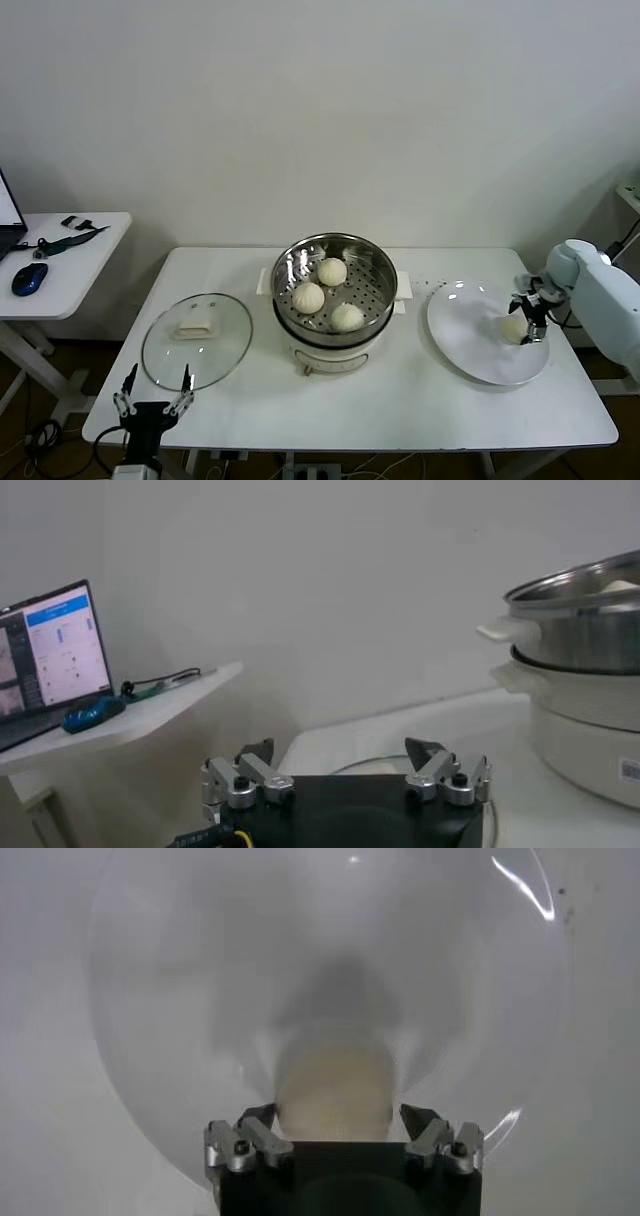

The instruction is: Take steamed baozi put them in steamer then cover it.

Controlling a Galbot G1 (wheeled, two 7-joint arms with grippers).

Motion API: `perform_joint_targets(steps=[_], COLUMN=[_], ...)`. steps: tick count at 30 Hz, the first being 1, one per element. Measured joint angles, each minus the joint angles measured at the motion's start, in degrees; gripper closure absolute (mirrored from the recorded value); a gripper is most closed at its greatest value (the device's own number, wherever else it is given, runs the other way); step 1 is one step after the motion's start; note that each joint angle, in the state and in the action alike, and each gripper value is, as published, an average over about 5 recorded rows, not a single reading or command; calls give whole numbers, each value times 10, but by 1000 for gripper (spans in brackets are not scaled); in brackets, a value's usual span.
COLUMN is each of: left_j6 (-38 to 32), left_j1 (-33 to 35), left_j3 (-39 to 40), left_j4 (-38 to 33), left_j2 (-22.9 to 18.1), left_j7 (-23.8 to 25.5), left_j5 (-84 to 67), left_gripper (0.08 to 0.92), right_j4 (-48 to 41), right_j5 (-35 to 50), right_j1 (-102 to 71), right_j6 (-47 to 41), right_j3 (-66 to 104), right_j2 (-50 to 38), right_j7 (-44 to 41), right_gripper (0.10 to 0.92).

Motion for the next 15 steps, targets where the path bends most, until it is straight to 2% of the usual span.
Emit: perform_joint_targets(steps=[5, 15], left_j6=[0, 1], left_j1=[3, 5], left_j3=[-2, 1], left_j4=[-1, -6], left_j2=[0, -2], left_j7=[0, -1], left_j5=[1, 4], left_gripper=[177, 177], right_j4=[-9, -4], right_j5=[1, 30], right_j1=[4, 28], right_j6=[0, -5], right_j3=[2, -25], right_j2=[4, -2], right_j7=[-2, -7], right_gripper=[322, 341])
